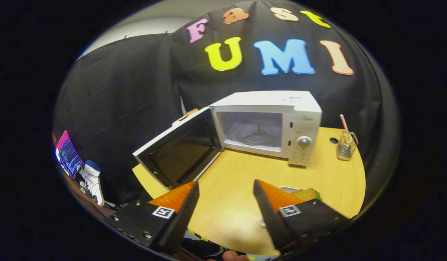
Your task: Open the microwave, put the food inside, and close the microwave door.
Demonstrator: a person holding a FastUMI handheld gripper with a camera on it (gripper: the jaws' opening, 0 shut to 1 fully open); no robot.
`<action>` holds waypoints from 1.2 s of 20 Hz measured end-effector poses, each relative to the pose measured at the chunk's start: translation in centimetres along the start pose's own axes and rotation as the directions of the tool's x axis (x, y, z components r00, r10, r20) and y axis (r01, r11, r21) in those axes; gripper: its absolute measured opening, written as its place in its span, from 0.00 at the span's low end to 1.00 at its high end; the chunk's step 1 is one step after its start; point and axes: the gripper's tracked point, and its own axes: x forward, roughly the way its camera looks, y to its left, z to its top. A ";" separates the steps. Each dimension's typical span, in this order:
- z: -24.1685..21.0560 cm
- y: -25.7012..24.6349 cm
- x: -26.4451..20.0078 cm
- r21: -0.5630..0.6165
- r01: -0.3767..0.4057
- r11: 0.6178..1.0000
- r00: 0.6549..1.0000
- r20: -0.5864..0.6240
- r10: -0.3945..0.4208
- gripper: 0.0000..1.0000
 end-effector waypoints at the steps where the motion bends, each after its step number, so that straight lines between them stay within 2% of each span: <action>1: -0.8 -2.4 0.4 0.037 0.033 0.999 0.999 -0.012 -0.033 0.99; 4: -2.3 -8.1 0.1 0.158 0.139 0.978 0.989 -0.062 -0.131 0.99; 7: -3.7 -12.4 0.3 0.302 0.216 0.929 0.976 -0.095 -0.196 0.99; 12: -6.4 -14.0 2.1 0.465 0.208 0.861 0.976 -0.158 -0.150 0.99; 15: -8.0 -13.7 3.3 0.489 0.199 0.850 0.975 -0.190 -0.118 0.97; 16: -8.6 -13.6 3.9 0.498 0.202 0.843 0.972 -0.206 -0.112 0.93; 17: -9.1 -13.7 4.1 0.508 0.215 0.834 0.968 -0.226 -0.112 0.85; 18: -9.3 -13.6 4.4 0.525 0.210 0.825 0.968 -0.231 -0.100 0.85; 21: -9.1 -13.0 4.9 0.593 0.184 0.784 0.975 -0.214 -0.067 0.40; 23: -8.8 -13.0 4.5 0.601 0.197 0.775 0.974 -0.210 -0.084 0.23; 24: -8.6 -12.7 4.3 0.587 0.200 0.785 0.972 -0.217 -0.086 0.15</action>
